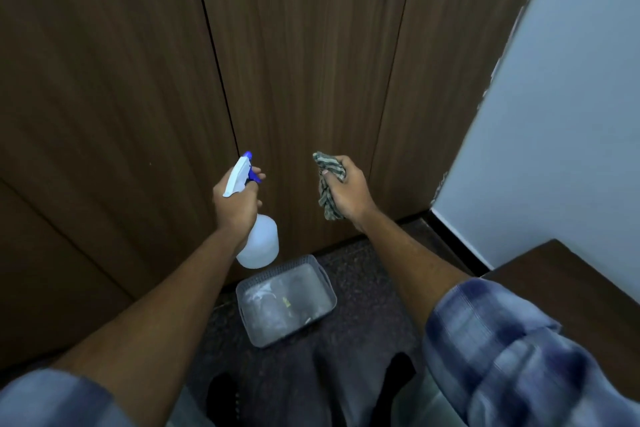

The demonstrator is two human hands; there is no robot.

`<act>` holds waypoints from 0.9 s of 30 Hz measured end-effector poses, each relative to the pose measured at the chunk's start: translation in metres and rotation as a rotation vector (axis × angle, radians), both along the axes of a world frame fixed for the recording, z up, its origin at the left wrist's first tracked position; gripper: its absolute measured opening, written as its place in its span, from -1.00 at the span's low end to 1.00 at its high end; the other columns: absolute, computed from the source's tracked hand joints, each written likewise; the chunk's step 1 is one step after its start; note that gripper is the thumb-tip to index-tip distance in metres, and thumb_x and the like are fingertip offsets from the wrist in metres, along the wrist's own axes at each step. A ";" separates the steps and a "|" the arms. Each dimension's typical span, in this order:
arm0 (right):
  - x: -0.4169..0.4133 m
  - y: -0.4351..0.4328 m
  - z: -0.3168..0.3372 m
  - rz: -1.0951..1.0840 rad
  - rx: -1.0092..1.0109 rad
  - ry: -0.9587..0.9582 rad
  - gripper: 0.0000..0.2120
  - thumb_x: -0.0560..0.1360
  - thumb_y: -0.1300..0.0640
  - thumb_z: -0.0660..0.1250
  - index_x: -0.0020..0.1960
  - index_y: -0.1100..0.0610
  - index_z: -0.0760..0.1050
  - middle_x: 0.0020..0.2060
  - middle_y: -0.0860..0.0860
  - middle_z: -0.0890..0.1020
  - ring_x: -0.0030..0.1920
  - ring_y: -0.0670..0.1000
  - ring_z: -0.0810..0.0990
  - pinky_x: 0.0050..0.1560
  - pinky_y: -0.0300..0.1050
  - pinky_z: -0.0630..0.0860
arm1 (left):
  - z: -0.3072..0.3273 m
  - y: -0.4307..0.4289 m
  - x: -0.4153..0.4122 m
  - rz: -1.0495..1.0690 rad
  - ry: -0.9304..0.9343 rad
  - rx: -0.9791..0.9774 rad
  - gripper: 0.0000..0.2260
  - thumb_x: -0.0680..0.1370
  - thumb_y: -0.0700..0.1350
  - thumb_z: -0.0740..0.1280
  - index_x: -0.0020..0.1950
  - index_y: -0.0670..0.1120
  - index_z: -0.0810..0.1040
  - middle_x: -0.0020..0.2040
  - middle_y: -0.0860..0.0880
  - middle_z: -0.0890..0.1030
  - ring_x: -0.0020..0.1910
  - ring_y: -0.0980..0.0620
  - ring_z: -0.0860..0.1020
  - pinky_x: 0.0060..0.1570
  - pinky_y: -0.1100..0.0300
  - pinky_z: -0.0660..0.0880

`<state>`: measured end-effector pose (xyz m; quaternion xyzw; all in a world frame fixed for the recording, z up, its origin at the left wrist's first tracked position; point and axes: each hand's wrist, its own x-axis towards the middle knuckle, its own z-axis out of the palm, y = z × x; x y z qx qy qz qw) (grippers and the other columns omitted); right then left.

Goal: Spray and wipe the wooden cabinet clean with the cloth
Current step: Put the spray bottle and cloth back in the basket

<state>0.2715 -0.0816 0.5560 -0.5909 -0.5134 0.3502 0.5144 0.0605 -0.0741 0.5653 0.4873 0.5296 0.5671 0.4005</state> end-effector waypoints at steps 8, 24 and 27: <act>-0.031 0.029 -0.095 0.009 -0.057 -0.131 -0.81 0.61 0.22 0.26 0.18 0.06 0.52 -0.18 0.05 0.66 -0.38 -0.23 0.59 -0.40 -0.40 0.47 | -0.079 0.019 -0.017 0.067 -0.004 -0.057 -0.66 0.57 -0.42 0.26 0.29 -0.21 0.61 0.02 -0.13 0.69 -0.15 0.06 0.64 -0.37 0.21 0.52; -0.040 0.075 -0.373 0.151 -0.382 -0.350 -0.81 0.60 0.23 0.22 0.14 0.03 0.51 -0.25 0.09 0.66 -0.31 0.10 0.66 -0.35 -0.05 0.60 | -0.343 0.077 -0.034 0.020 0.239 -0.053 -0.83 0.60 -0.24 0.40 0.16 -0.20 0.50 -0.01 -0.09 0.56 -0.02 -0.03 0.58 0.02 -0.12 0.57; -0.035 0.083 -0.423 0.128 -0.353 -0.399 -0.76 0.59 0.27 0.24 0.10 -0.07 0.50 -0.19 -0.16 0.59 -0.19 -0.07 0.61 -0.18 -0.31 0.47 | -0.396 0.086 -0.032 0.003 0.240 -0.137 -0.76 0.59 -0.15 0.43 0.19 -0.14 0.47 -0.02 -0.01 0.58 -0.01 0.07 0.61 0.07 -0.07 0.59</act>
